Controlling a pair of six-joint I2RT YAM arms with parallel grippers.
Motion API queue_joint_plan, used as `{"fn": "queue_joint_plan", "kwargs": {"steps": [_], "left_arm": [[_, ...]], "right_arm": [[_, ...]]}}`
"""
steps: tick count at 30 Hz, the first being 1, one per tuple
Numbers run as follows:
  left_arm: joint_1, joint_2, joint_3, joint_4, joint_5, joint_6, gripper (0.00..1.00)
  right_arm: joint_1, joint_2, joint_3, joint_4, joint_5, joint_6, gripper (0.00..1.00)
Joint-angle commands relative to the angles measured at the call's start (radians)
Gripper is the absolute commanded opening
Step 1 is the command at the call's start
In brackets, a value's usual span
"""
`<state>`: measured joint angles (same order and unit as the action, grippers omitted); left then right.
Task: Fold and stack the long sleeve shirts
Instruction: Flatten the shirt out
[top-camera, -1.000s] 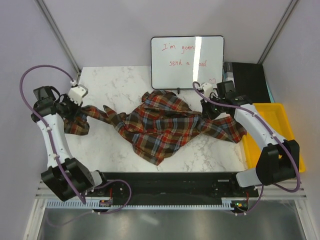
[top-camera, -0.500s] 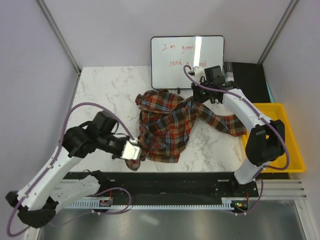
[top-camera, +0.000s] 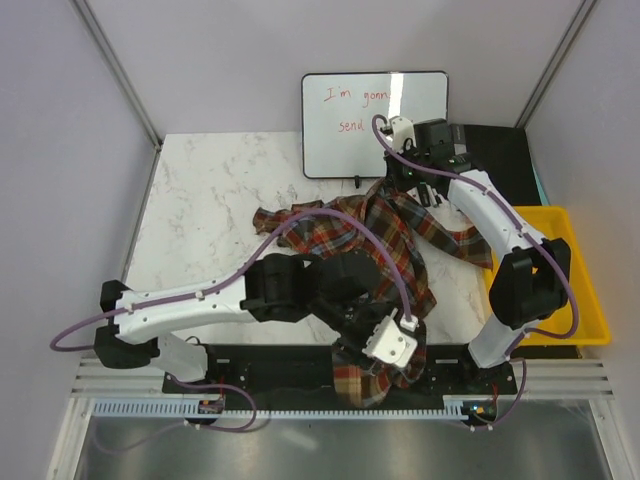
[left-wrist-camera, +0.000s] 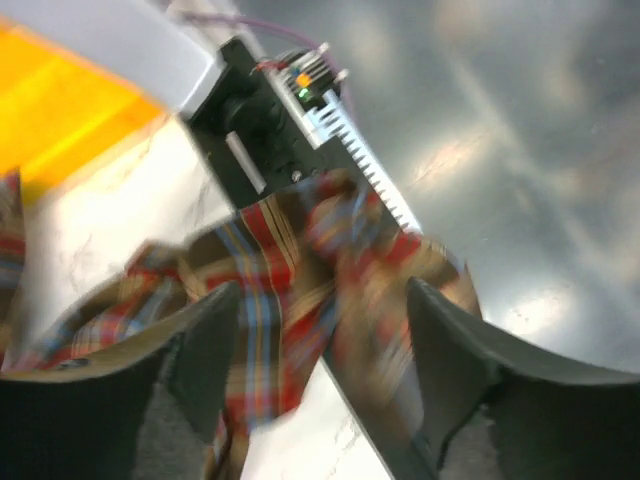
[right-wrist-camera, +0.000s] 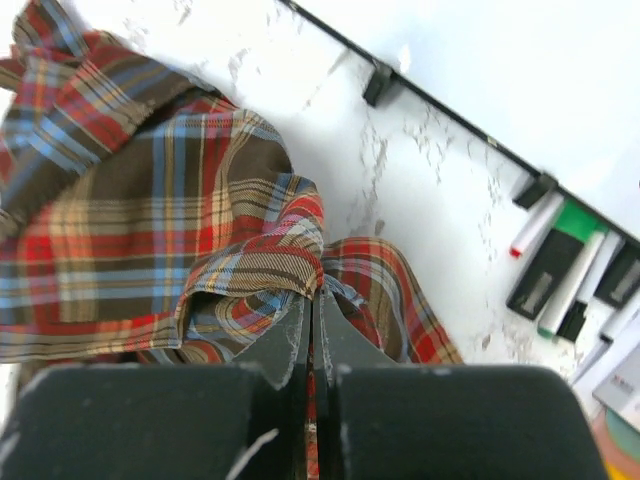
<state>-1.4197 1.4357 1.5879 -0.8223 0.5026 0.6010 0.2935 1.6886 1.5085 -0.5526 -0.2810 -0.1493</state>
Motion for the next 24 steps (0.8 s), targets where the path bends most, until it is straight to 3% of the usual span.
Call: {"fn": "queue_joint_plan", "kwargs": {"steps": [1,2,3,5,7,9,13,15,19,24], "left_arm": [[0.179,-0.131,-0.043,0.081,-0.016,-0.167,0.81],[0.429,-0.165,-0.099,0.115,0.055,-0.267,0.84],[0.550,-0.191,-0.120,0.114,0.107,-0.286,0.86],[0.782,-0.262,-0.216,0.107,0.122,-0.183,0.86],[0.888,-0.287,-0.296,0.138,0.045,-0.091,0.86],[1.019,-0.258,-0.380,0.162,0.056,-0.015,0.83],[1.059,-0.196,-0.485,0.236,0.085,0.248,0.80],[1.050,-0.187,-0.540,0.291,0.106,0.304,0.79],[0.948,-0.181,-0.618,0.431,0.082,0.448,0.81],[0.794,-0.135,-0.698,0.537,-0.007,0.503,0.83]], "right_arm": [[0.009,-0.007,0.065,0.016,-0.096,-0.004,0.00],[0.010,-0.038,0.043,-0.001,-0.118,-0.025,0.00],[0.012,-0.055,-0.008,-0.007,-0.127,-0.038,0.00],[0.016,-0.104,-0.066,-0.015,-0.133,-0.053,0.00],[0.024,-0.127,-0.145,-0.013,-0.126,-0.082,0.00],[0.026,-0.138,-0.191,0.000,-0.098,-0.093,0.00],[0.026,-0.122,-0.195,0.006,-0.075,-0.088,0.00],[0.026,-0.115,-0.183,0.005,-0.066,-0.087,0.00],[0.026,-0.103,-0.166,-0.009,-0.032,-0.087,0.00],[0.026,-0.086,-0.146,-0.029,-0.024,-0.085,0.00]]}}
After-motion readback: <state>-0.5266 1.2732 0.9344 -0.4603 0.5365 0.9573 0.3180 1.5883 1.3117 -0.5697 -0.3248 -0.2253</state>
